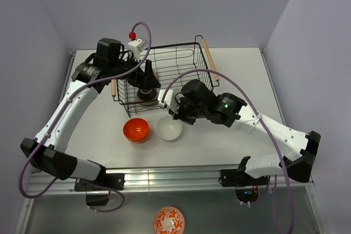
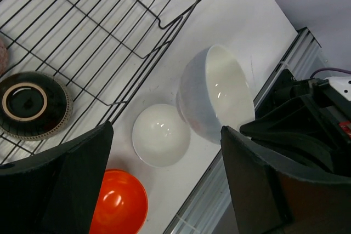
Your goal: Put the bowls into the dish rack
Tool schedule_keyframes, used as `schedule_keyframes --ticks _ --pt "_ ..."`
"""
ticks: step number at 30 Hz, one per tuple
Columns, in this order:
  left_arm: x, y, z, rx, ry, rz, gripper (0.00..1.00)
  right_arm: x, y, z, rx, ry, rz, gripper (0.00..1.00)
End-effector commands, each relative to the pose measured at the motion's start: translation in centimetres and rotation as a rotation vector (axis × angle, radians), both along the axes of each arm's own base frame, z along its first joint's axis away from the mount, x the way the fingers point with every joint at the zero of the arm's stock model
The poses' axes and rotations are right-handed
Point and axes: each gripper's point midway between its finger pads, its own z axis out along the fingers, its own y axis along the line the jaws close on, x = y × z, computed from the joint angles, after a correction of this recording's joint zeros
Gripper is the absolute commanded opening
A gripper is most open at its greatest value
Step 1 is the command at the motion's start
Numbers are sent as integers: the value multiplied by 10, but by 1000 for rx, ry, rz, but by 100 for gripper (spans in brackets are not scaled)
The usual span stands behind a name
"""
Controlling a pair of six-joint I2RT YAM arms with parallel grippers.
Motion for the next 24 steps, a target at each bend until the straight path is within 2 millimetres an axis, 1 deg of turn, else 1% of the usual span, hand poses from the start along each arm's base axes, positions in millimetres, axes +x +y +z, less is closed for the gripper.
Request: schedule_keyframes --ticks 1,3,4,6,7,9,13,14,16,19,21,22,24 --pt "0 0 8 -22 -26 51 85 29 0 41 60 -191 -62 0" --pt "-1 -7 7 0 -40 54 84 31 1 42 48 -197 -67 0" --pt "2 -9 3 16 -35 67 84 31 0 37 26 -184 -66 0" --pt "5 -14 4 32 -44 79 84 31 0 37 18 -182 -67 0" --pt "7 -16 1 42 -34 80 84 31 0 35 9 -178 -66 0" --pt "4 -22 1 45 -19 64 84 34 -1 34 -1 -190 -82 0" --pt "-1 -35 -9 61 2 39 83 36 -2 31 -21 -192 -91 0" --pt "-5 -41 -11 63 2 20 82 36 -2 30 -27 -192 -91 0" --pt "-7 -48 -12 60 0 16 82 36 -1 31 -27 -199 -90 0" --pt "-3 -53 -18 84 4 44 79 33 1 32 -30 -207 -83 0" --pt "-2 -58 -17 90 -5 49 76 32 3 33 -35 -211 -76 0" --pt "1 -59 -18 102 -13 63 75 30 4 30 -45 -207 -71 0" --pt "4 -61 -21 124 -25 80 72 29 5 29 -51 -206 -73 0"
